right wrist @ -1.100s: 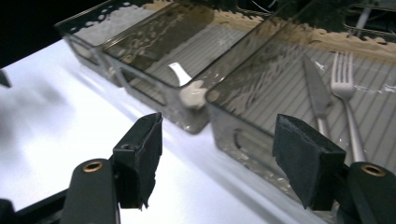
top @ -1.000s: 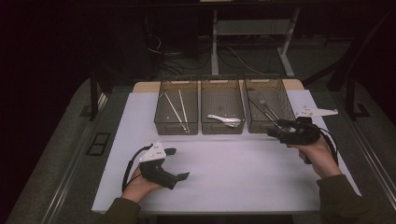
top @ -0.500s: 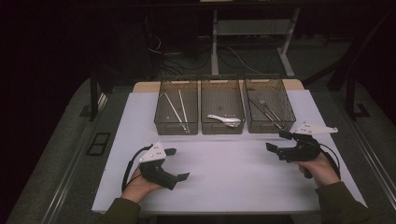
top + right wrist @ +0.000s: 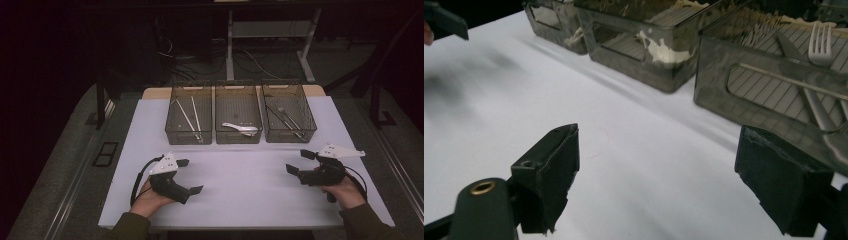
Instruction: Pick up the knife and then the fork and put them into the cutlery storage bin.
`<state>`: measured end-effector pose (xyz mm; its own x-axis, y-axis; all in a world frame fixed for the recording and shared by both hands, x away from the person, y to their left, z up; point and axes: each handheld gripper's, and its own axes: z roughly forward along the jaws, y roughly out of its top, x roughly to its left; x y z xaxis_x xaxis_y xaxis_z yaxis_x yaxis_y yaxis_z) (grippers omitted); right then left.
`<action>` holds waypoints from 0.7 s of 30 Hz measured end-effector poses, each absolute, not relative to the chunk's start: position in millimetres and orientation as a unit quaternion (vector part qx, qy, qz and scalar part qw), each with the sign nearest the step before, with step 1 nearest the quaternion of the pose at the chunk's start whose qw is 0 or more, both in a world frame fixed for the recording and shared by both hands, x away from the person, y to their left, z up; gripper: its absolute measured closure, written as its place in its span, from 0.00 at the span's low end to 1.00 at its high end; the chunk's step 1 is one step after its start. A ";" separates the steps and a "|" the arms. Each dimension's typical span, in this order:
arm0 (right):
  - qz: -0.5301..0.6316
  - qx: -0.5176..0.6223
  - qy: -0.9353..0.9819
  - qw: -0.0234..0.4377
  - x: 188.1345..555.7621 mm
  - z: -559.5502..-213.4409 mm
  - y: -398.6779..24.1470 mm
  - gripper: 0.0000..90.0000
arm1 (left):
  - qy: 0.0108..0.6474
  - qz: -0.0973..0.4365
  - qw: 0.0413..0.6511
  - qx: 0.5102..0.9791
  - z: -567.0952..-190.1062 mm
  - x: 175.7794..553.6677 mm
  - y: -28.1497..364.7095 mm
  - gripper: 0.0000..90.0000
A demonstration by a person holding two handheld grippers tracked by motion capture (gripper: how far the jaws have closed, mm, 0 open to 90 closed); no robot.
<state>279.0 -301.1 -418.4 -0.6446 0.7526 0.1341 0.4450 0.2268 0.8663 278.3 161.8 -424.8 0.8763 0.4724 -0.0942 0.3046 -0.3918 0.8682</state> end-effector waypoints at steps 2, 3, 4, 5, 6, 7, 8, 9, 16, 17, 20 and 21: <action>0.481 0.388 0.770 0.158 275.7 -419.9 -300.8 0.20 | 0.233 0.084 0.499 0.830 -424.8 278.2 161.7 0.00; 0.480 0.386 0.772 0.157 274.2 -420.5 -301.0 0.20 | 0.233 0.084 0.499 0.830 -424.8 278.2 161.6 0.00; 0.480 0.387 0.772 0.154 272.3 -420.9 -300.7 0.20 | 0.233 0.084 0.499 0.831 -424.8 278.2 161.6 0.00; 0.478 0.387 0.773 0.153 270.8 -421.5 -300.6 0.20 | 0.233 0.084 0.498 0.831 -424.8 278.2 161.5 0.00; 0.477 0.386 0.774 0.154 269.7 -422.3 -300.4 0.19 | 0.233 0.084 0.499 0.831 -424.9 278.2 161.3 0.00; 0.476 0.386 0.775 0.153 268.4 -422.8 -300.2 0.18 | 0.233 0.083 0.499 0.831 -424.9 278.1 161.3 0.00; 0.477 0.385 0.775 0.153 267.4 -423.6 -300.0 0.18 | 0.233 0.084 0.499 0.831 -424.8 278.0 161.3 0.00; 0.476 0.386 0.776 0.151 265.8 -424.0 -299.8 0.18 | 0.233 0.084 0.499 0.830 -424.8 278.0 161.3 0.00; 0.472 0.380 0.781 0.150 256.7 -432.2 -298.5 0.17 | 0.233 0.084 0.500 0.830 -424.7 278.1 161.3 0.00; 0.471 0.380 0.782 0.149 255.7 -432.9 -298.2 0.17 | 0.233 0.083 0.499 0.830 -424.7 277.9 161.2 0.00; 0.472 0.379 0.782 0.150 254.4 -434.9 -298.4 0.16 | 0.233 0.083 0.499 0.830 -424.8 277.8 160.9 0.00; 0.473 0.378 0.781 0.152 254.3 -435.8 -298.4 0.16 | 0.233 0.083 0.499 0.830 -424.9 277.7 160.7 0.00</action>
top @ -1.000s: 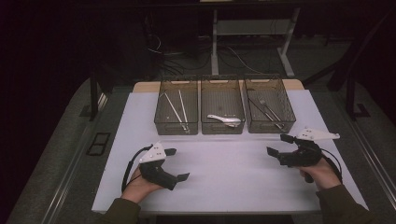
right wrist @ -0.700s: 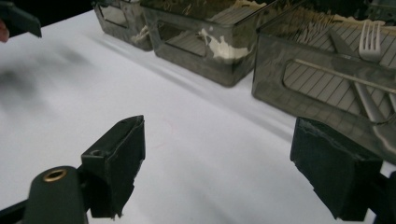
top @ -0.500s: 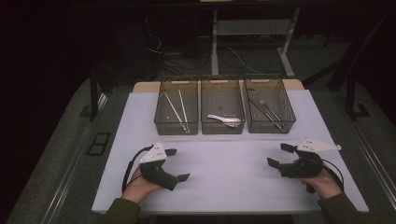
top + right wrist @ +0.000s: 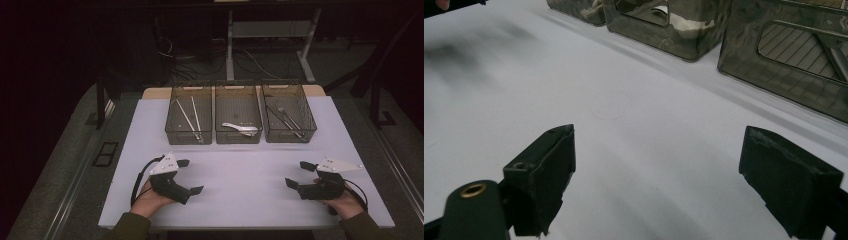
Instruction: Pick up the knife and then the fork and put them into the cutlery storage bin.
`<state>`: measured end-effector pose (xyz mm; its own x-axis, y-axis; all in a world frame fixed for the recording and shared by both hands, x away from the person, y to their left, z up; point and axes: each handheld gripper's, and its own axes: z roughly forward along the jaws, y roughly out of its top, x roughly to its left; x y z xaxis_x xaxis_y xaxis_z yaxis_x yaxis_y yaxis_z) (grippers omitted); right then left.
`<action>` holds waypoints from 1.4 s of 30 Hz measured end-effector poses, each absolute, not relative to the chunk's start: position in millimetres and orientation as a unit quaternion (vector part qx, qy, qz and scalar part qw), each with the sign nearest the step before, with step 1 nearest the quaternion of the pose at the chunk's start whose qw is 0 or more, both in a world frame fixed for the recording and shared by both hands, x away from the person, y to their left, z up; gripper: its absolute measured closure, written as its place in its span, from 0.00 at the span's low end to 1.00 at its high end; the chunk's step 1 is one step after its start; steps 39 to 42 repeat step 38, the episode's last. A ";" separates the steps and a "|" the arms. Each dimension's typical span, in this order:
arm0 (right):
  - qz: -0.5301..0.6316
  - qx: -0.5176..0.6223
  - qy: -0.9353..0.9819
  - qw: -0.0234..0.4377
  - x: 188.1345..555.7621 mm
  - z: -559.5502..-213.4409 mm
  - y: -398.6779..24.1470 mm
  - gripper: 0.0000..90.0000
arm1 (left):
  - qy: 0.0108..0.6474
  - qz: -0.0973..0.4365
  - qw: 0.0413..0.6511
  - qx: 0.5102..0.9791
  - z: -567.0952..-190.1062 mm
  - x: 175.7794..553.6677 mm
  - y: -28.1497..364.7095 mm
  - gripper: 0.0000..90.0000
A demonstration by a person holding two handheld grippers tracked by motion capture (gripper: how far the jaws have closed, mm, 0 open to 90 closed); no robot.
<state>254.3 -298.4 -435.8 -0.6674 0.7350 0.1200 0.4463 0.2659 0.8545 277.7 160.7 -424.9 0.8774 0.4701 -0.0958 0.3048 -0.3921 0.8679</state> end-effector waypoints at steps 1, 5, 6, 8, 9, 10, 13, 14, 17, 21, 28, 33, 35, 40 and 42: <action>0.473 0.377 0.782 0.152 254.4 -436.7 -298.1 0.16 | 0.233 0.083 0.499 0.830 -424.9 277.7 160.7 0.00; 0.465 0.376 0.786 0.157 255.0 -439.4 -296.2 0.15 | 0.233 0.082 0.499 0.831 -425.2 277.9 160.5 0.00; 0.466 0.377 0.785 0.156 255.0 -439.9 -295.8 0.14 | 0.233 0.082 0.499 0.831 -425.2 277.9 160.5 0.00; 0.466 0.376 0.787 0.152 255.0 -440.5 -295.1 0.14 | 0.233 0.082 0.498 0.831 -425.3 277.9 160.3 0.00; 0.467 0.375 0.786 0.151 254.8 -440.7 -294.8 0.13 | 0.234 0.082 0.498 0.831 -425.4 278.0 160.2 0.00; 0.467 0.375 0.787 0.150 254.5 -440.9 -294.1 0.13 | 0.233 0.083 0.498 0.831 -425.4 278.0 160.2 0.00; 0.467 0.376 0.786 0.151 254.4 -441.7 -292.2 0.13 | 0.234 0.082 0.497 0.831 -425.6 278.2 160.1 0.00; 0.465 0.376 0.787 0.151 254.6 -441.9 -291.8 0.13 | 0.235 0.082 0.497 0.831 -425.7 278.1 160.0 0.00; 0.464 0.374 0.789 0.148 255.2 -442.8 -290.2 0.13 | 0.235 0.081 0.496 0.832 -425.9 278.2 159.9 0.00; 0.466 0.374 0.788 0.147 255.3 -442.3 -288.8 0.13 | 0.233 0.082 0.495 0.833 -426.1 278.5 159.9 0.00; 0.465 0.370 0.791 0.146 255.2 -442.1 -288.6 0.13 | 0.233 0.082 0.494 0.833 -426.1 278.2 159.6 0.00; 0.464 0.369 0.792 0.145 255.0 -442.0 -288.9 0.13 | 0.233 0.083 0.493 0.834 -426.3 278.4 159.4 0.00; 0.463 0.370 0.792 0.145 255.0 -441.8 -289.0 0.13 | 0.232 0.083 0.492 0.835 -426.4 278.5 159.5 0.00; 0.464 0.368 0.793 0.145 254.8 -441.5 -289.2 0.13 | 0.232 0.083 0.491 0.836 -426.3 278.7 159.5 0.00; 0.464 0.368 0.793 0.145 254.8 -441.5 -289.2 0.13 | 0.232 0.083 0.491 0.836 -426.3 278.7 159.5 0.00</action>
